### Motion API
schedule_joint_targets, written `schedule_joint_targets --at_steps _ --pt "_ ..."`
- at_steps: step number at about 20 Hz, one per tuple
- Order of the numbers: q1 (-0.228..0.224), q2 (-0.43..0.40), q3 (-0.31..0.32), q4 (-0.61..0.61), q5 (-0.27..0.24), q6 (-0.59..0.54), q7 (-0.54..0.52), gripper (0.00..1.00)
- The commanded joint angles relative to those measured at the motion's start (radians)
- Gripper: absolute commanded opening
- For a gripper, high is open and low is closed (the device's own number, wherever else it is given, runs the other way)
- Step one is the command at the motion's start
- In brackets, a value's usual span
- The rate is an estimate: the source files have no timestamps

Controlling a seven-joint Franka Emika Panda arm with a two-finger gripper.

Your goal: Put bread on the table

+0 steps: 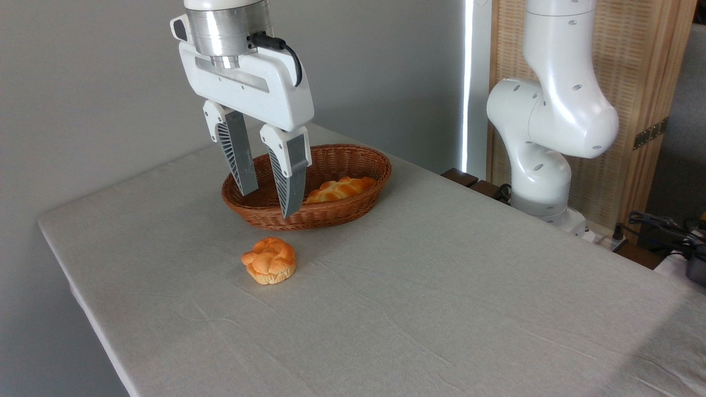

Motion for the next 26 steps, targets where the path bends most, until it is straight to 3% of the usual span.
schedule_joint_targets --at_steps 1,15,18,26 --pt "0.001 -0.011 0.025 0.007 -0.011 -0.022 0.025 1.0" --pt "-0.001 -0.032 0.003 -0.009 -0.026 -0.02 0.025 1.0" --pt "-0.002 -0.078 -0.067 -0.056 -0.12 -0.022 0.025 1.0" --pt "-0.005 -0.213 -0.394 -0.372 -0.132 0.058 0.023 1.0"
